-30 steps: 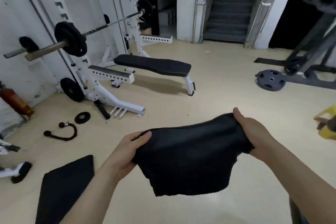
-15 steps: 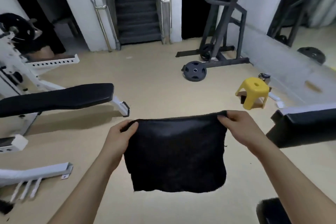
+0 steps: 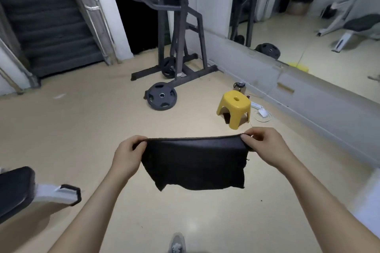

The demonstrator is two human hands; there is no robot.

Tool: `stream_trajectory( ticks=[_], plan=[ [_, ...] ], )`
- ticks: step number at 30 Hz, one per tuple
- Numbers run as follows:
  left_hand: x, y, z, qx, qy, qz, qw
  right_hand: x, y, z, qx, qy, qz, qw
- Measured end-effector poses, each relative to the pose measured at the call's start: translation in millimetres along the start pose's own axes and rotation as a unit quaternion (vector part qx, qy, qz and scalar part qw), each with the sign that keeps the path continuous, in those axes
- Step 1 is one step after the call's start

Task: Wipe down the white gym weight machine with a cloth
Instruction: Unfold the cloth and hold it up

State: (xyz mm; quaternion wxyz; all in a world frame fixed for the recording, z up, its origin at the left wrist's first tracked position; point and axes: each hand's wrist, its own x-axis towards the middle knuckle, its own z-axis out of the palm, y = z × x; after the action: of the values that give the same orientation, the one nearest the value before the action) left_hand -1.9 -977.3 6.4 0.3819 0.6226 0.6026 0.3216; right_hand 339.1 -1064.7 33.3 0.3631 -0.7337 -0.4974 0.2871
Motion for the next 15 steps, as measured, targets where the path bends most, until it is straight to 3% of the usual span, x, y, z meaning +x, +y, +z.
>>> stream_trajectory(
  ticks=[6,10,12,15],
  plan=[
    [178.0,44.4,39.6,0.018,-0.018,0.02,0.999,118.0,1.3,-10.0,0.123,0.09,0.093,0.984],
    [281.6,77.7,90.8,0.041,-0.086,0.052,0.994,187.3,26.1,-26.9,0.08,0.157,0.12,0.977],
    [333.3,91.9,123.8,0.061,-0.128,0.065,0.988,230.4,44.8,-35.3,0.075,0.156,0.143,0.974],
    [409.2,112.0,176.9,0.083,-0.15,0.071,0.983,302.8,78.7,-49.8,0.163,0.134,0.202,0.956]
  ],
)
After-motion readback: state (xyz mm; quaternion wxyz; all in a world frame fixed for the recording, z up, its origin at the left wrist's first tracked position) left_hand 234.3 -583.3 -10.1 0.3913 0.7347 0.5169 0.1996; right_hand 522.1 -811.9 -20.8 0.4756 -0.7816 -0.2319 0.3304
